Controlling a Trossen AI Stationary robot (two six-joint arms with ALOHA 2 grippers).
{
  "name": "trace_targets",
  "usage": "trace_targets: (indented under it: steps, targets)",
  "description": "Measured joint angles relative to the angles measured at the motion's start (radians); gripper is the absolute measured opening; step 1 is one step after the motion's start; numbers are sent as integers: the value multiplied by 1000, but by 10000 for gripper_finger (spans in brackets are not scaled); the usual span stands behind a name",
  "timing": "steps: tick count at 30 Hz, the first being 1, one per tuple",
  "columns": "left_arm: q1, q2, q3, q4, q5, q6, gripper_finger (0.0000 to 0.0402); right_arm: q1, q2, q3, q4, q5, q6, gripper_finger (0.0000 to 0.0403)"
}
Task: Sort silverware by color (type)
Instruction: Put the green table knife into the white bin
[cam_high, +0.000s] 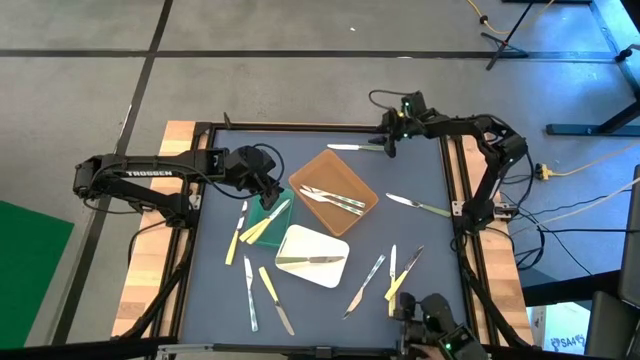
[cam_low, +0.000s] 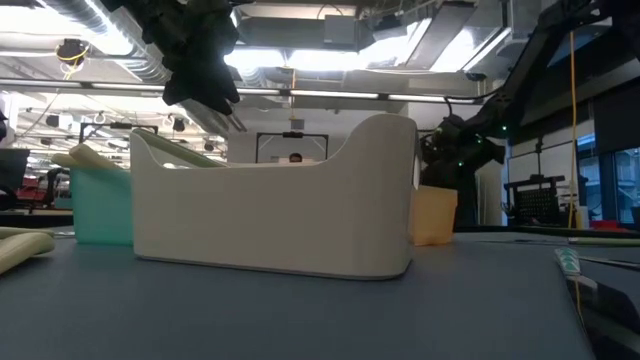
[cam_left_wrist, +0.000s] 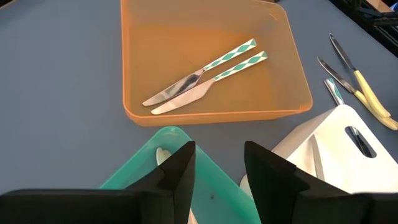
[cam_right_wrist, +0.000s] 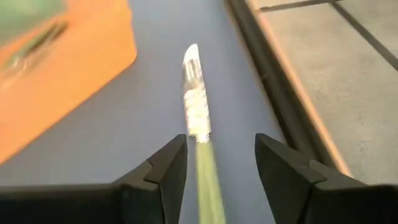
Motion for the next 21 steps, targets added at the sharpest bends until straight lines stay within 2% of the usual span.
trace_targets:
  steps: [4,10,15,18,21]
  targets:
    - [0,0,0,0,-1,-1,132,-32,0,0,50,-31,90,179]
    - [0,0,0,0,-1,-22,132,-77,-1,24,33,-34,161,179]
    - [0,0,0,0,-1,-26,132,-90,-1,129,-176,-34,245,179]
    - [0,0,0,0,-1,-26,132,-86,-2,171,-312,-35,219,179]
    - [0,0,0,0,-1,-26,132,-72,-3,157,-355,-25,193,179]
